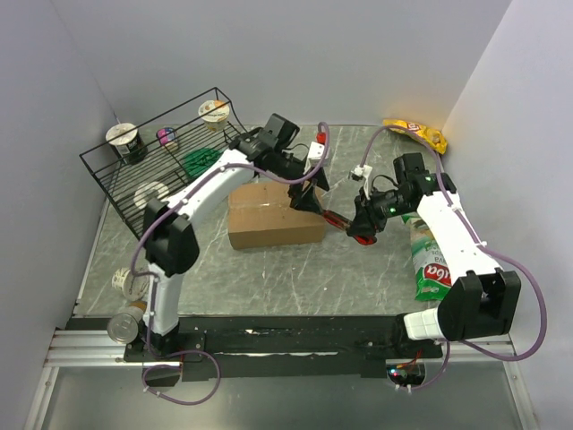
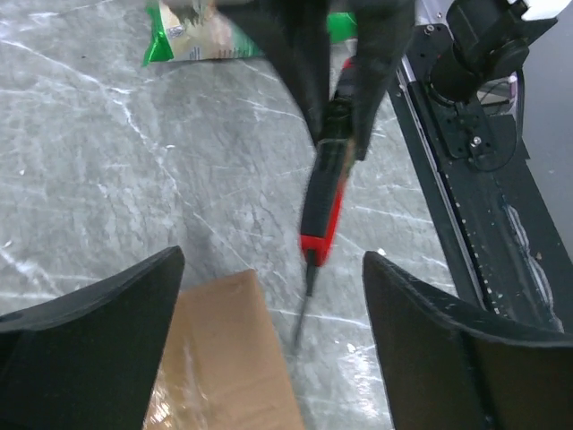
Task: Unpack the express box
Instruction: Cut the express box at the center of the board.
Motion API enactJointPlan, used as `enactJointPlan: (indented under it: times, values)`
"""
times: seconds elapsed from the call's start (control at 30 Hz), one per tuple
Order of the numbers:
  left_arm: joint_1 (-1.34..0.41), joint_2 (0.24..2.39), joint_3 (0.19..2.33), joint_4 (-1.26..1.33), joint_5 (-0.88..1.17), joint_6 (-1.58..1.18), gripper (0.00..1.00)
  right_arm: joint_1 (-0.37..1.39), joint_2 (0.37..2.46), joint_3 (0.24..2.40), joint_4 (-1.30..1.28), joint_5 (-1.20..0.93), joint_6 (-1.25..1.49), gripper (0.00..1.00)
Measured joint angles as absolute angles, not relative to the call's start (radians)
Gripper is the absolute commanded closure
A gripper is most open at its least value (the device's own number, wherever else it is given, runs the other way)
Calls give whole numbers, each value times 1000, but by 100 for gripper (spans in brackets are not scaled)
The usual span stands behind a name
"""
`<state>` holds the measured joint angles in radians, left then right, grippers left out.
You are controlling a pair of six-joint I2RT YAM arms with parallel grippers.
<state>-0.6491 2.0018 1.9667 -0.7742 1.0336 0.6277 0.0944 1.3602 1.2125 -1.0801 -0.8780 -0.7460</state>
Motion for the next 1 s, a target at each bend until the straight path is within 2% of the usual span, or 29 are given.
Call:
enactJointPlan:
  times: [0.1,0.3,0.33,0.5,0.6,0.63,0.7,0.77,0.8,0.87,0.9,1.0]
  values:
    - [-645,2092,2063,-852,1064,666,24,98,1361,1234,-1065,-878,-727,100]
    - [-646,2136,2085,-910,1092,678,44,126,1365,1279,-1039,-875,-714,100]
    - [-648,2140,2094,-914,1100,680,51,130,1365,1281,-1037,-875,-711,100]
    - [-655,2156,2115,-934,1140,673,71,141,1375,1285,-1025,-849,-703,100]
    - [-657,2157,2115,-930,1162,669,95,147,1393,1291,-1021,-841,-693,100]
    - [-657,2157,2115,-930,1166,665,99,148,1397,1293,-1020,-841,-688,100]
    - [-653,2157,2111,-925,1184,660,99,148,1399,1299,-1017,-843,-672,99]
    - [-644,2157,2096,-905,1214,637,99,143,1399,1301,-1008,-855,-642,85]
    - [-636,2157,2082,-882,1235,620,99,126,1397,1300,-997,-869,-619,66]
    - [-616,2155,2035,-773,1294,537,99,74,1374,1259,-912,-947,-521,50]
    - [-606,2148,1999,-702,1314,487,99,34,1351,1216,-831,-995,-445,35]
    - [-577,2094,1803,-389,1341,213,99,-113,1249,1074,-585,-1074,-199,30]
